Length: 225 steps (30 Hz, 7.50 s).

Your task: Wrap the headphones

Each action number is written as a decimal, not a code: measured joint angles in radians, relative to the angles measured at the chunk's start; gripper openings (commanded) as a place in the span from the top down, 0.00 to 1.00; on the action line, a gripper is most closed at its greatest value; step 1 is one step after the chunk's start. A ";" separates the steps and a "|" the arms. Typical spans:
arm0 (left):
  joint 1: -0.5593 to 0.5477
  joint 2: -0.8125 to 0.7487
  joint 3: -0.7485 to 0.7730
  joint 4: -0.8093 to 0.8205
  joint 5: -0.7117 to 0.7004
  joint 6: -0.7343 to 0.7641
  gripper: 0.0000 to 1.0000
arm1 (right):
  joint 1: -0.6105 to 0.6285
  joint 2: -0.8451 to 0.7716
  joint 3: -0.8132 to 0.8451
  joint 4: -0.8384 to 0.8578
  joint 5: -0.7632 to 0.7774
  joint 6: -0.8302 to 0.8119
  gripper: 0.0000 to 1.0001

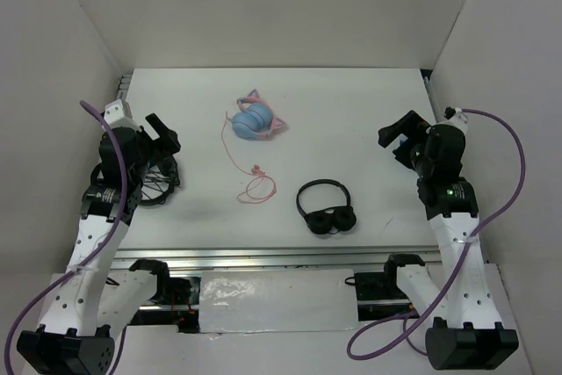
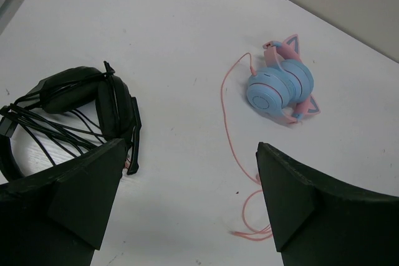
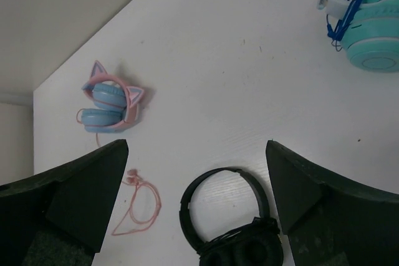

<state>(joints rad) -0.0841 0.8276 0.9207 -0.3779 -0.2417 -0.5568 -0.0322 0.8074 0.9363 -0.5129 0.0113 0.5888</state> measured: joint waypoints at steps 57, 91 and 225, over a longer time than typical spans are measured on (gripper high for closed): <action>-0.025 -0.006 -0.011 -0.072 -0.070 -0.058 0.01 | 0.628 1.519 0.875 0.129 0.219 0.703 0.68; -0.093 0.153 0.053 0.130 0.606 0.187 0.01 | 0.709 0.744 0.338 0.325 0.174 -0.925 1.00; -0.291 0.193 0.197 0.290 0.077 0.113 1.00 | 0.968 0.021 -0.206 0.543 -0.077 -0.532 0.00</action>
<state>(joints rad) -0.3752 1.0206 1.1175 -0.0879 -0.1650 -0.4438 0.9356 0.8284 0.7303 0.0299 -0.0658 0.0566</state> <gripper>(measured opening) 0.327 0.994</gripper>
